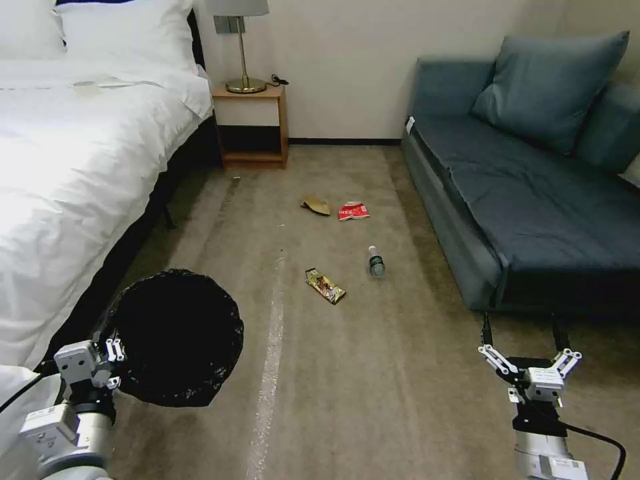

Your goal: Pick up the trash bin, then pick up the garbage on the floor and place it into the trash bin.

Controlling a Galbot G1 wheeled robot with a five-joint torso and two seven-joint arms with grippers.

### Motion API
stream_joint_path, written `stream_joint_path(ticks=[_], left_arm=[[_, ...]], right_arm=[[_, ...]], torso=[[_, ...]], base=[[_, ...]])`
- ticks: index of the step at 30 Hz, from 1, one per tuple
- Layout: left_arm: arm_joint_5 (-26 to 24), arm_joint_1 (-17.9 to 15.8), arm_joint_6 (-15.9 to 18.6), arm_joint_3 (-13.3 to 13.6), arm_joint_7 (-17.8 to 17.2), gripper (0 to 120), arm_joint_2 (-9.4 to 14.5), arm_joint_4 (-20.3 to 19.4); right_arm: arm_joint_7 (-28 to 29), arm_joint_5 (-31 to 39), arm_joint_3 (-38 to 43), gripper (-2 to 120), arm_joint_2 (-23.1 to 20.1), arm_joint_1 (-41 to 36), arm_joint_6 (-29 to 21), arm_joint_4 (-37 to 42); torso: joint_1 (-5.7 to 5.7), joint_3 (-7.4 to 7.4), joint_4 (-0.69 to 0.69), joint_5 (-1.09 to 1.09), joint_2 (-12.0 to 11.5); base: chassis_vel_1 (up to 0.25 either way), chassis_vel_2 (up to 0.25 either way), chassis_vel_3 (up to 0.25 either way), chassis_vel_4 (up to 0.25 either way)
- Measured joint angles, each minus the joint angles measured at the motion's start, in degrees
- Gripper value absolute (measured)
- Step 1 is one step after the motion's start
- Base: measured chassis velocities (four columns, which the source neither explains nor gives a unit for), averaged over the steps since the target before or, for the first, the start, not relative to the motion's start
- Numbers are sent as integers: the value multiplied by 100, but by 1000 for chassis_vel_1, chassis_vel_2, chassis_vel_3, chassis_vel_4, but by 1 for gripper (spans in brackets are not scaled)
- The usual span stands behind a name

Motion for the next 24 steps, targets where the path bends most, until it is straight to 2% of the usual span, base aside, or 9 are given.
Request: stream_joint_path(ticks=[13, 24], left_arm=[[-53, -4, -91, 60, 119, 6, -36, 94], [-50, -35, -107, 65, 120, 6, -46, 121]], right_arm=[[-53, -16, 34, 100, 42, -10, -3, -1], [-66, -14, 60, 100, 44, -5, 36, -52]], torso=[[0, -1, 0, 0, 0], [1, 0, 0, 1, 0]], base=[[0, 0, 0, 0], [-112, 113, 107, -97]])
